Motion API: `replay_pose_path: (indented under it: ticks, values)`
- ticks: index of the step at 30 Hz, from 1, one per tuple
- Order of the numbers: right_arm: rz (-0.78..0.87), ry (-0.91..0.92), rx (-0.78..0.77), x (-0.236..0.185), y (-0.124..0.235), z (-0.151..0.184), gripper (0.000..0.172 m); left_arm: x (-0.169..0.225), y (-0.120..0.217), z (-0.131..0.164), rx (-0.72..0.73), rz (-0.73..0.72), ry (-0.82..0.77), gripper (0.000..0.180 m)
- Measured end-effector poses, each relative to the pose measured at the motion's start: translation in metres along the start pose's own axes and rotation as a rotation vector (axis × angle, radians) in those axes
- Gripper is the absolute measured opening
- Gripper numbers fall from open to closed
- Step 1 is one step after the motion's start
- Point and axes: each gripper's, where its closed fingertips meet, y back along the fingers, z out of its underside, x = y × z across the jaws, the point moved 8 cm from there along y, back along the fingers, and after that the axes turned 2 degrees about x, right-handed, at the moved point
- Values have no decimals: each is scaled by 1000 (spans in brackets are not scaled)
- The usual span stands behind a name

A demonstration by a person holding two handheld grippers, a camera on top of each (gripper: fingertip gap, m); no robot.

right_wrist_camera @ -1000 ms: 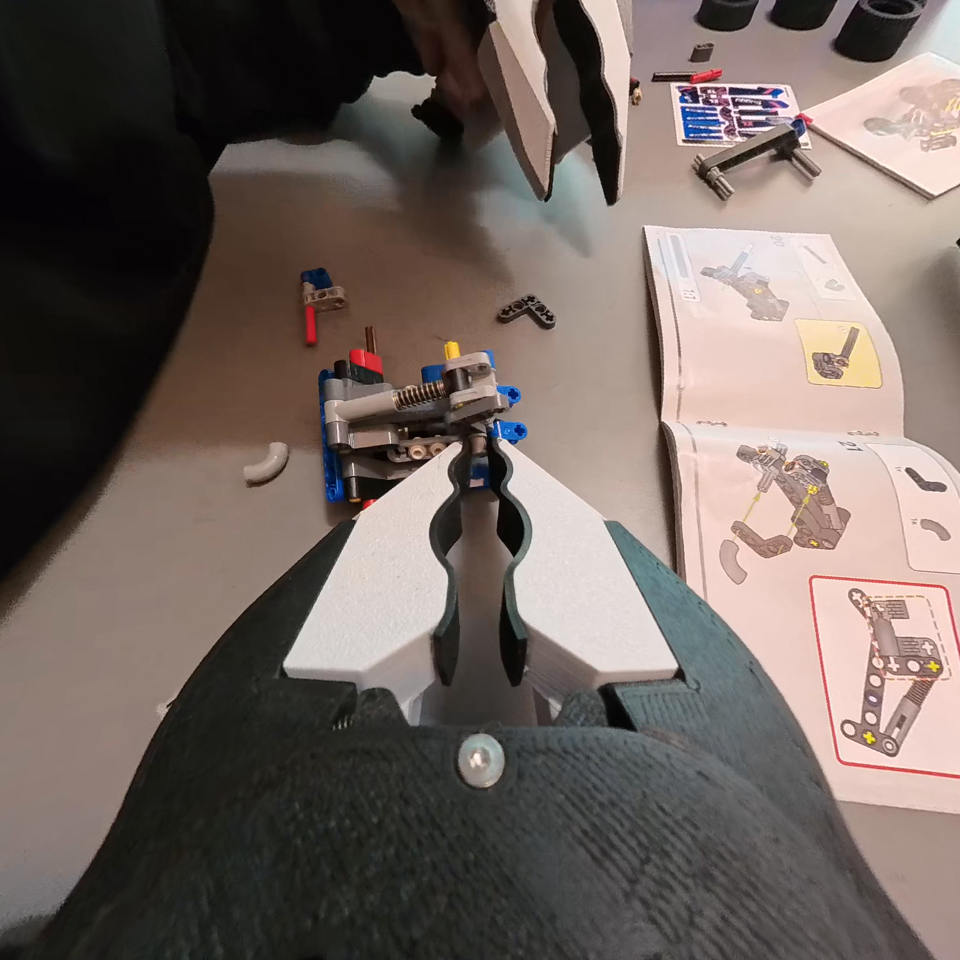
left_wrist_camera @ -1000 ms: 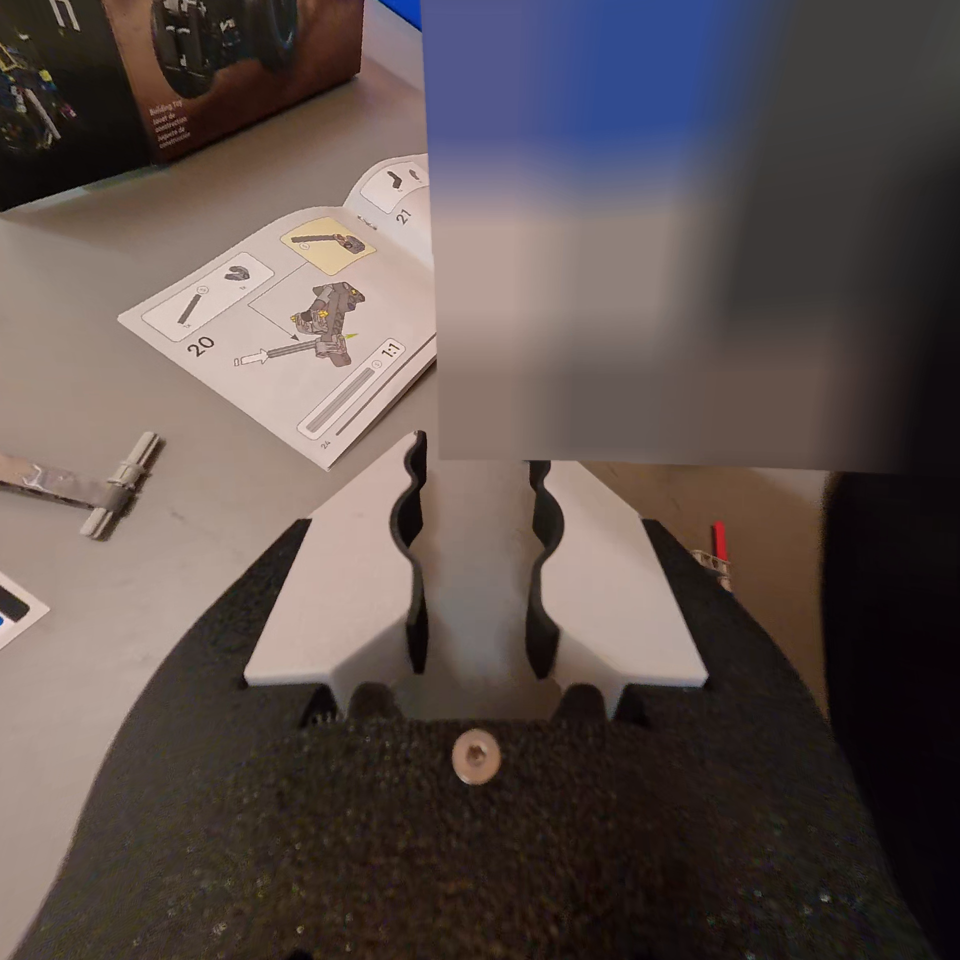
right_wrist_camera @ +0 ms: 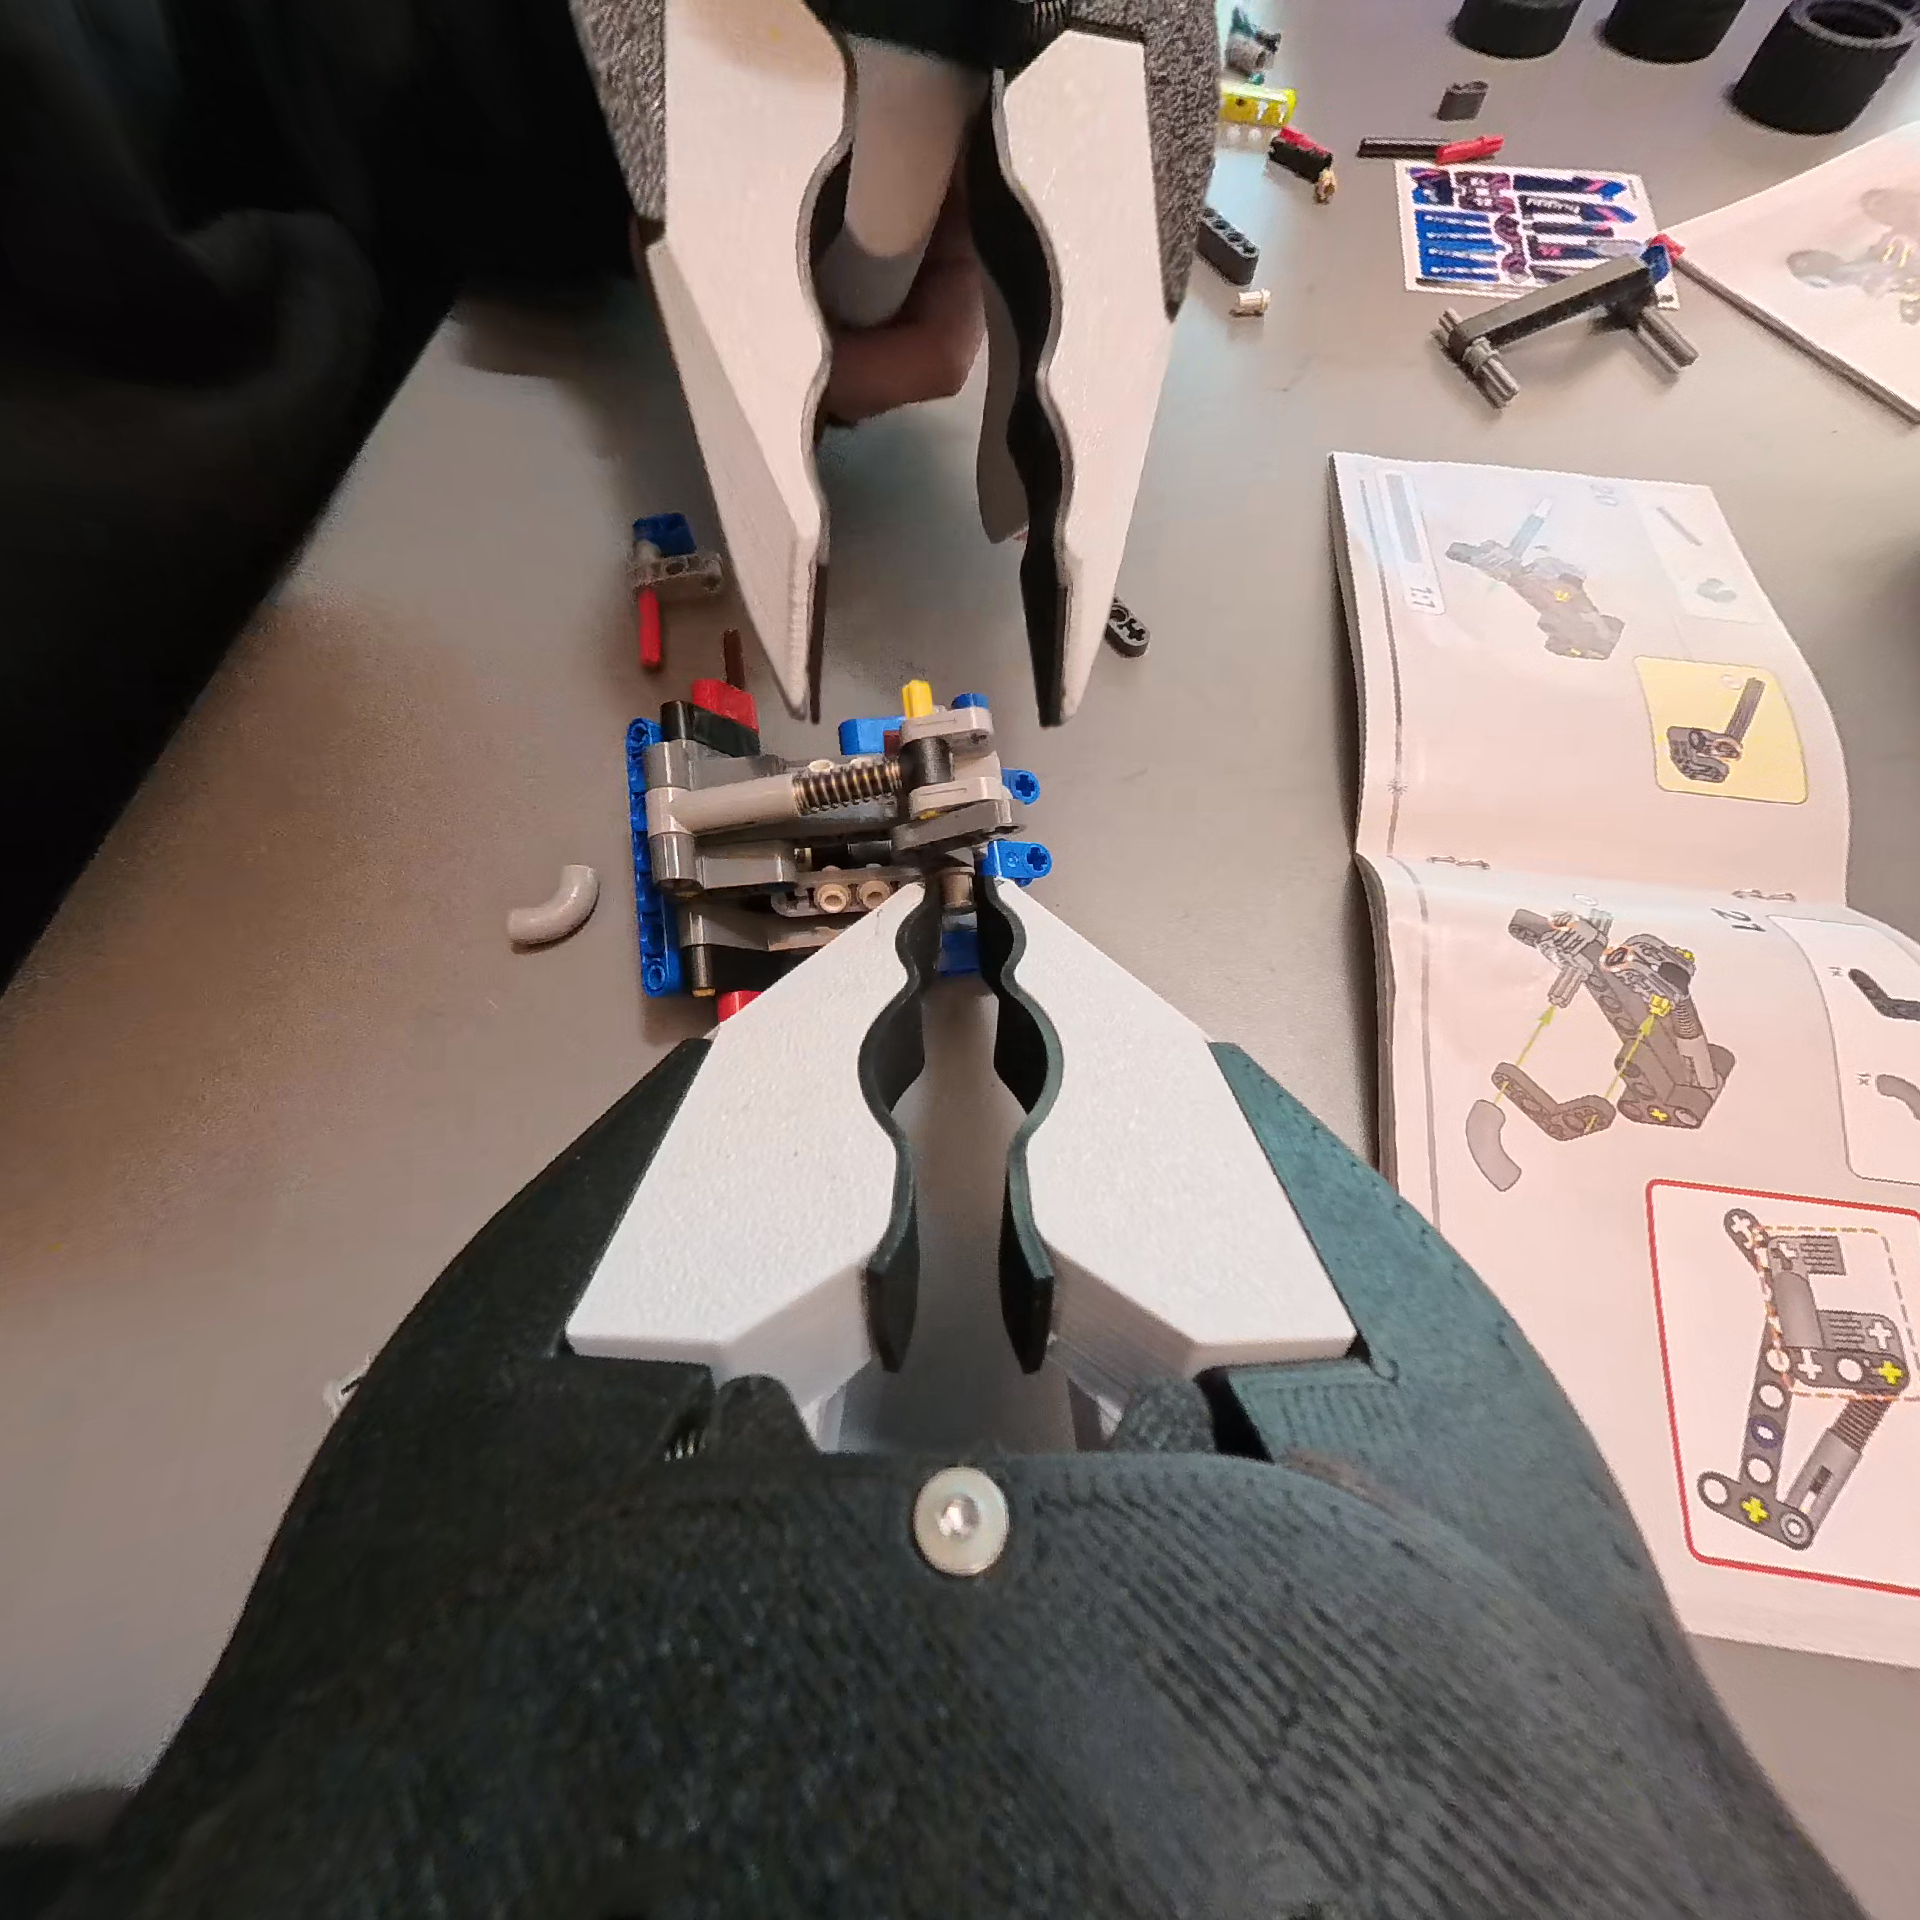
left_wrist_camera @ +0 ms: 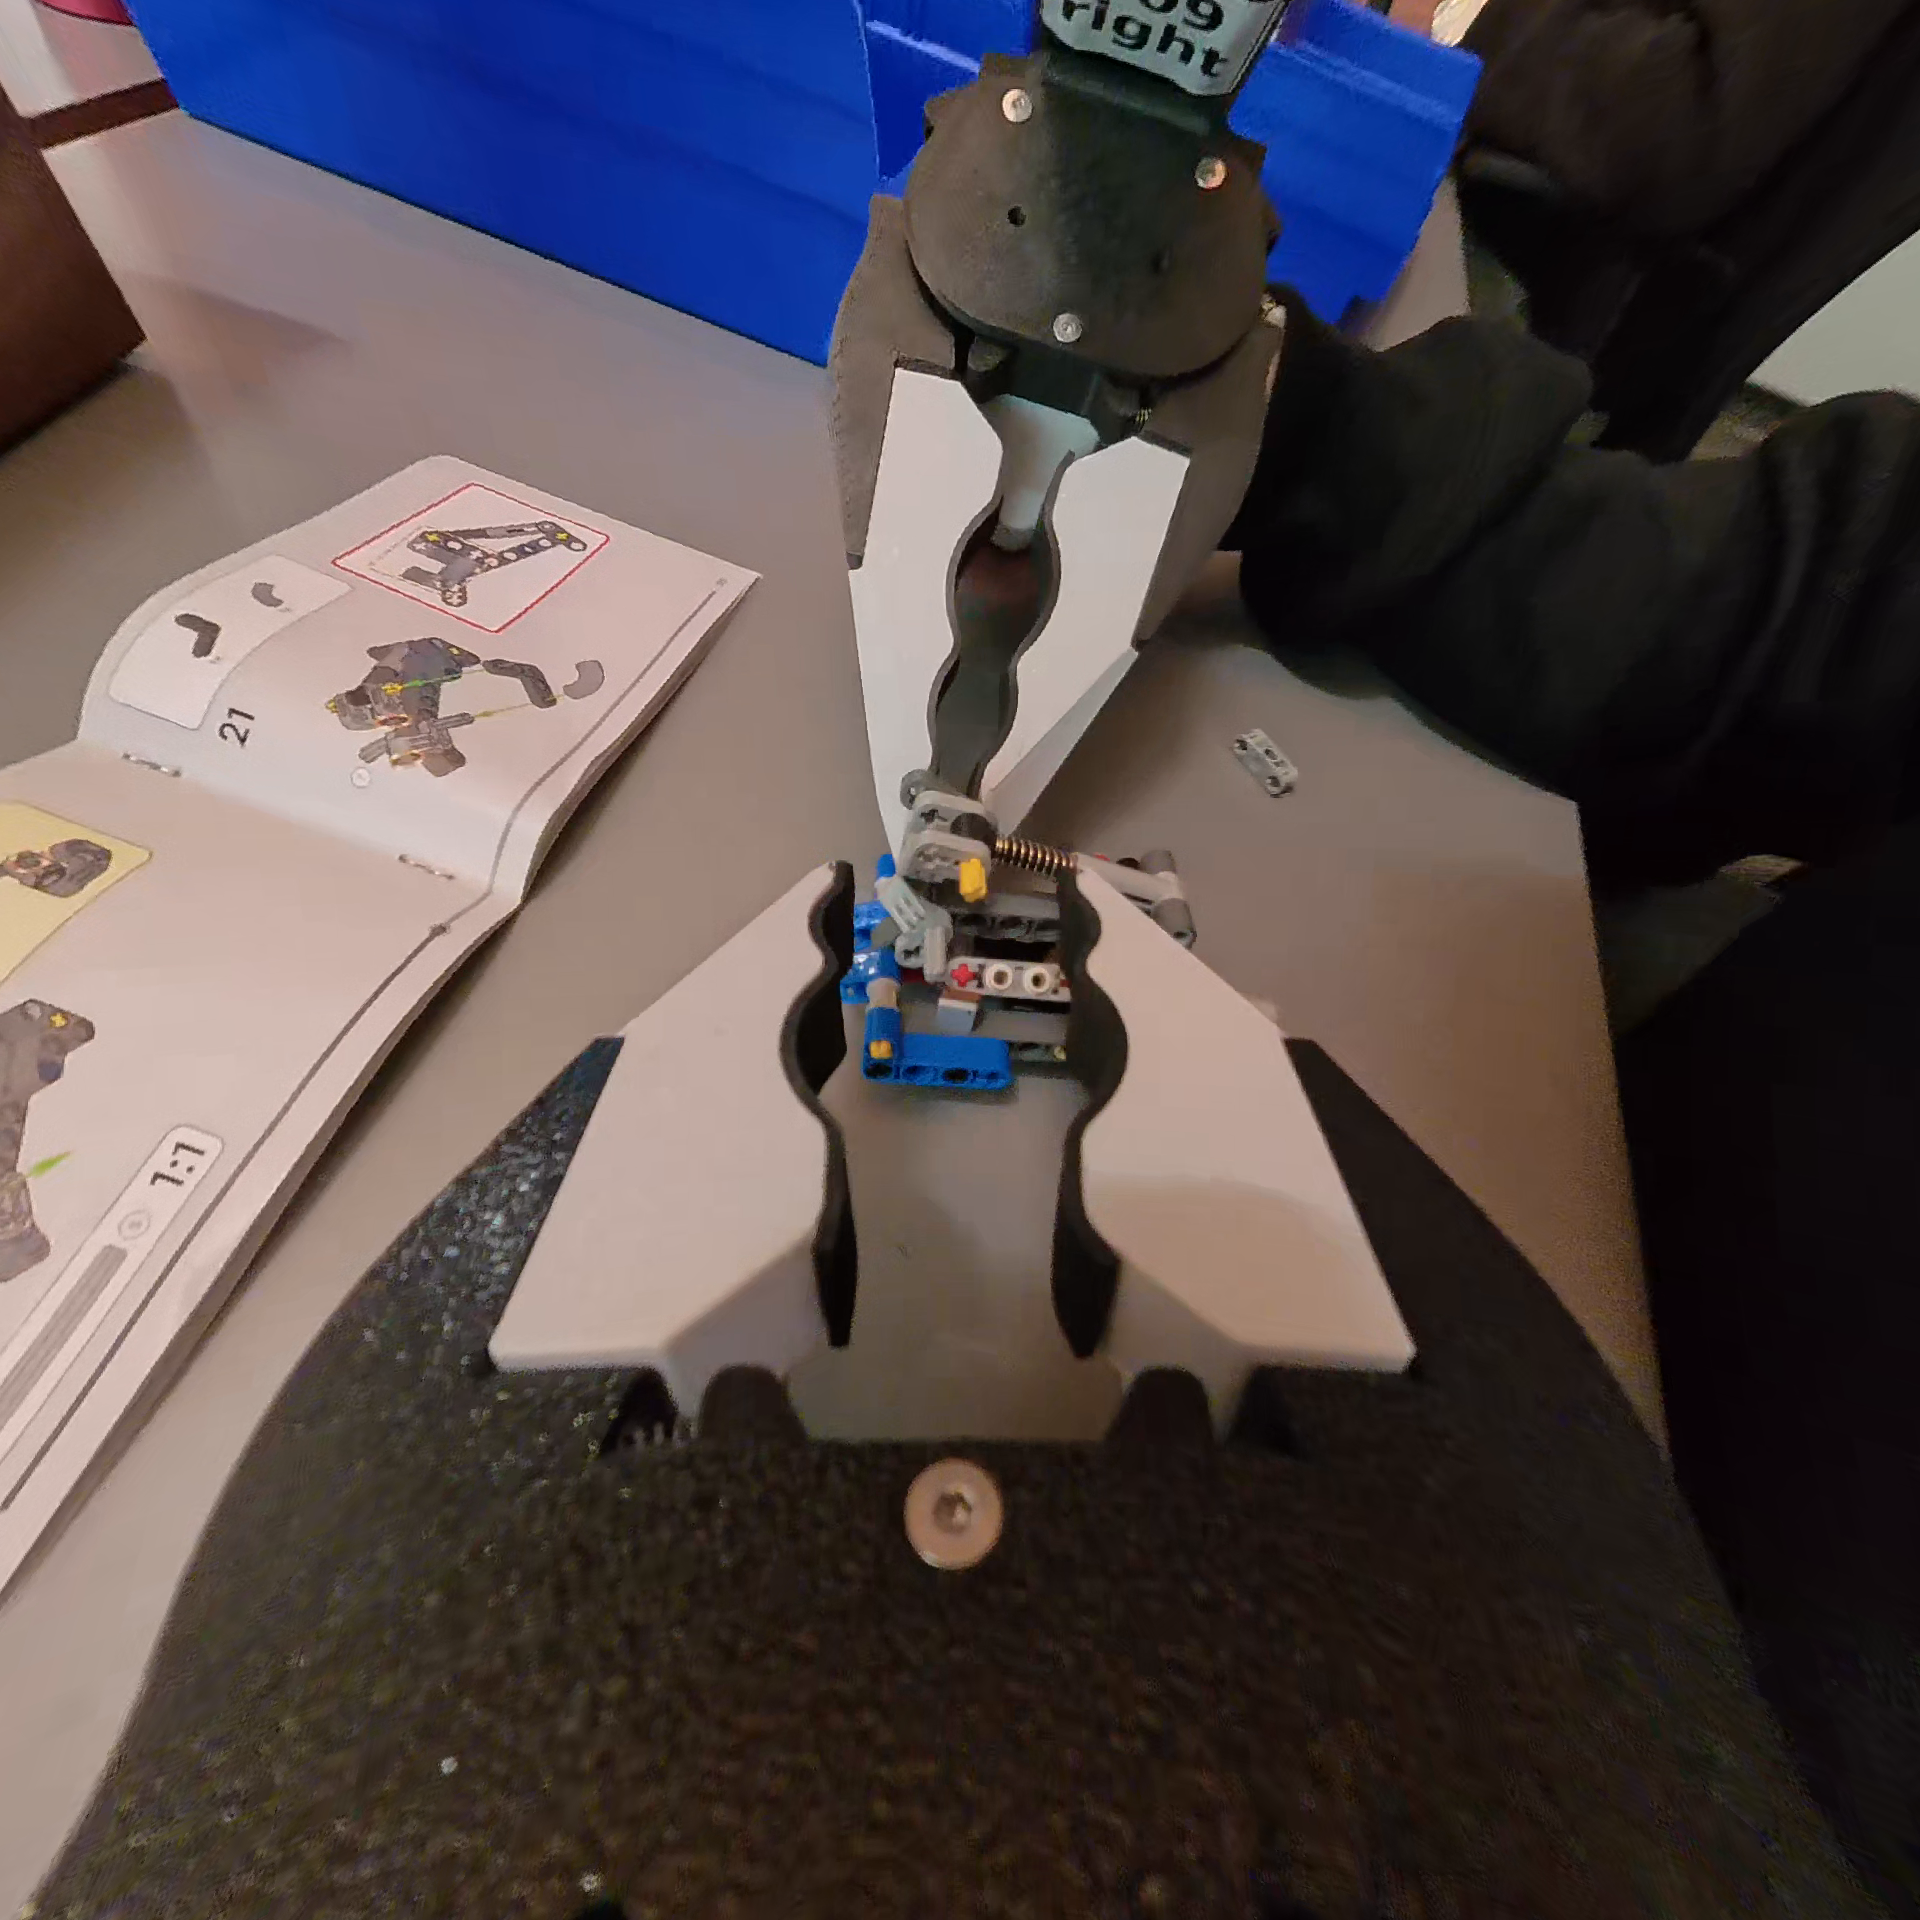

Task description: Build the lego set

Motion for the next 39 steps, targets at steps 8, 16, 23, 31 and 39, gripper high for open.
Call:
replay_pose_path:
  ticks: [8,16,23,31,39]
  values:
    - [8,9,0,-1,0,0,4,12,-6,-1,12,-98,-101,23]
    - [13,20,1,-2,0,0,4,22,-5,-7,58,-120,-169,23]
    - [13,26,1,-3,0,0,4,24,-5,-7,65,-126,-181,23]
    - [10,26,0,-3,0,0,4,22,-5,-2,87,-94,-129,23]
    - [10,26,-1,-3,0,0,4,23,-5,2,88,-45,-118,23]
